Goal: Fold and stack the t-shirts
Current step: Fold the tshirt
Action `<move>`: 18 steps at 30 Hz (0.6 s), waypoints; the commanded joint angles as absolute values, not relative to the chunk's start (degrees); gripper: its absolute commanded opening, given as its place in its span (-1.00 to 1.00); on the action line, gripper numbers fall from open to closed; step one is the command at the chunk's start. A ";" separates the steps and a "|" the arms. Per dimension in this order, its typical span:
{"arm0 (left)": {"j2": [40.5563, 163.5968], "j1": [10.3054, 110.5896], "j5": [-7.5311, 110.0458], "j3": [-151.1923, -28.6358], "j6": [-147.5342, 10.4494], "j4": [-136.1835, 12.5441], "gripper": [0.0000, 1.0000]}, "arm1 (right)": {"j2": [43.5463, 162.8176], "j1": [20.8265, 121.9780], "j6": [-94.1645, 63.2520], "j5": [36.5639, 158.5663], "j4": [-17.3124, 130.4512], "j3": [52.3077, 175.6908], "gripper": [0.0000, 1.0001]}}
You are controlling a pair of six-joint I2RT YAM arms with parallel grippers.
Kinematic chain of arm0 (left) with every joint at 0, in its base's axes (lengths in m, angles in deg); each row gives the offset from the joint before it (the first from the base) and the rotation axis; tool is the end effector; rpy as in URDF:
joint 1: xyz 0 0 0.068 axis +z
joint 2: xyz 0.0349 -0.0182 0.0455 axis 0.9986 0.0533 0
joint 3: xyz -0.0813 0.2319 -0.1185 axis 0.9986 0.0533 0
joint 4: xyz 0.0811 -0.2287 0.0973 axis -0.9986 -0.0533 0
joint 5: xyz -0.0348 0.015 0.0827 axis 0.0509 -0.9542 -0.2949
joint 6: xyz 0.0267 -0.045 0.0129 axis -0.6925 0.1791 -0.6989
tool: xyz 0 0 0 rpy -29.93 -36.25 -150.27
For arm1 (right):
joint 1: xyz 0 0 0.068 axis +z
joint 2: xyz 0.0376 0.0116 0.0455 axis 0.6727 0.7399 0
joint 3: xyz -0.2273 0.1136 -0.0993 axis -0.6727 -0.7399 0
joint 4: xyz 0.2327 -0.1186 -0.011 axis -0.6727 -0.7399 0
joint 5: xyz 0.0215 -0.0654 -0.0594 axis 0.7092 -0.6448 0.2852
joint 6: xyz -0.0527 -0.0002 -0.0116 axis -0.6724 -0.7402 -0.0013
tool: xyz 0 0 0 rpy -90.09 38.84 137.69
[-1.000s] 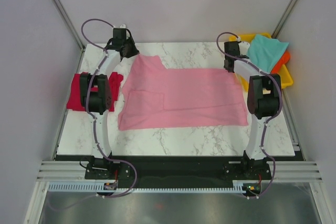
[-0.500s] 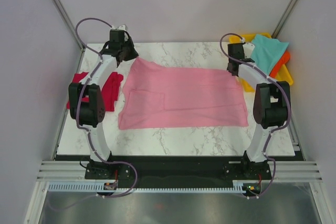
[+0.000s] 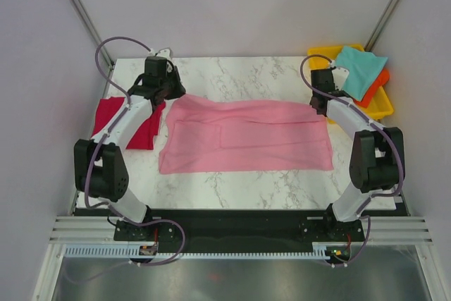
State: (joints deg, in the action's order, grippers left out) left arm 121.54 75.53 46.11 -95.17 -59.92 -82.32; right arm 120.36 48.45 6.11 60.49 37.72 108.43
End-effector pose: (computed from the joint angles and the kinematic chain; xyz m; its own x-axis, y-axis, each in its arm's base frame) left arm 0.3750 -0.0778 0.2962 -0.6219 -0.2262 -0.7497 0.0277 0.9504 -0.3098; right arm 0.3726 0.0226 0.2342 -0.5344 0.3586 -0.7654 0.5564 0.8309 0.0008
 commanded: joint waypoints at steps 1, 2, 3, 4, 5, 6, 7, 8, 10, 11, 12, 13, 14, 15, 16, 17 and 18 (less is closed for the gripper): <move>115.53 74.73 44.84 -92.11 -63.25 -81.67 -0.96 | 117.03 48.52 7.00 57.41 37.65 105.96 -0.98; 114.66 74.64 44.67 -91.49 -63.33 -81.94 -0.96 | 116.76 48.52 7.08 56.88 37.57 105.52 -0.98; 113.17 74.56 44.49 -90.88 -63.42 -82.20 -0.96 | 116.24 48.52 7.26 56.53 37.65 104.99 -0.98; 112.37 74.55 44.32 -89.48 -63.42 -82.38 -0.96 | 115.88 48.43 7.35 56.35 37.65 104.29 -0.97; 111.58 74.55 44.40 -88.85 -63.42 -82.73 -0.96 | 115.53 48.51 7.78 56.35 37.65 104.02 -0.98; 110.18 74.55 44.58 -88.24 -63.42 -82.91 -0.96 | 115.01 48.52 7.96 56.44 37.65 103.67 -0.97; 109.56 74.55 44.75 -87.02 -63.42 -82.99 -0.96 | 114.65 48.52 8.05 56.44 37.74 103.15 -0.97; 108.86 74.47 45.10 -86.39 -63.34 -83.26 -0.96 | 114.39 48.52 8.14 56.44 38.00 102.88 -0.96; 106.84 74.47 45.19 -84.64 -63.16 -83.43 -0.96 | 113.60 48.60 8.40 55.91 38.35 102.09 -0.96; 106.13 74.47 45.54 -84.11 -63.07 -83.61 -0.96 | 113.33 48.78 8.32 55.65 38.70 101.82 -0.96; 105.60 74.47 45.72 -83.75 -63.07 -83.87 -0.96 | 112.72 48.95 8.32 55.47 38.88 101.21 -0.96; 104.81 74.47 45.72 -83.14 -62.98 -84.31 -0.96 | 112.37 48.95 8.49 55.21 38.88 100.95 -0.96; 104.46 74.47 45.89 -82.87 -62.90 -84.58 -0.96 | 112.10 49.04 8.40 55.12 39.06 100.60 -0.96; 104.28 74.47 45.90 -82.78 -62.90 -85.45 -0.96 | 111.67 49.30 8.49 54.95 39.06 99.98 -0.96; 103.84 74.55 45.90 -82.44 -62.81 -86.07 -0.96 | 111.40 49.22 8.66 54.51 39.06 99.63 -0.96; 103.66 74.47 45.64 -82.26 -62.46 -86.77 -0.96 | 111.05 49.22 8.93 54.24 39.23 99.28 -0.96; 103.31 74.47 45.55 -82.17 -62.28 -87.65 -0.96 | 110.79 49.31 9.10 54.07 39.32 98.66 -0.95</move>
State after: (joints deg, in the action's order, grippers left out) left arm 105.76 74.57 46.00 -82.56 -60.75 -85.62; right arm 113.47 49.08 8.03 57.15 38.20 99.90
